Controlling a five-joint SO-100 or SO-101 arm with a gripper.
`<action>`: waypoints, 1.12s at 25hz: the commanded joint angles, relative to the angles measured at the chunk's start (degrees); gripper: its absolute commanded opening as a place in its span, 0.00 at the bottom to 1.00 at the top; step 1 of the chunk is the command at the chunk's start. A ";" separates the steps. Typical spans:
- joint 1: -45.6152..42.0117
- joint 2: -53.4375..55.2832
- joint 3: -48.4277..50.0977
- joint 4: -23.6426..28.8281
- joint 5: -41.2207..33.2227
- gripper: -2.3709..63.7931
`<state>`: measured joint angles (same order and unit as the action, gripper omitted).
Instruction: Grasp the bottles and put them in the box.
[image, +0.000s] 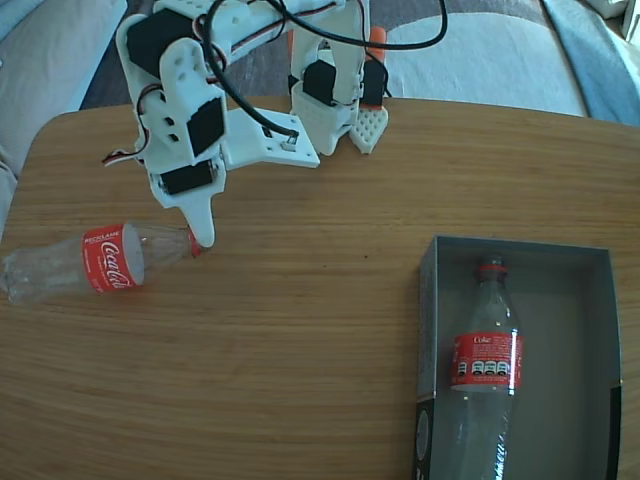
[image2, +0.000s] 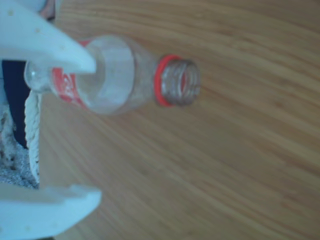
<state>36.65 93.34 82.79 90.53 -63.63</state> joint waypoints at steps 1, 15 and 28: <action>1.85 2.99 0.26 0.53 -1.14 0.43; -2.90 2.64 8.79 -0.70 13.27 0.43; -0.70 -0.18 8.88 -4.83 14.41 0.44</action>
<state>34.63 93.34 92.29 85.78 -49.13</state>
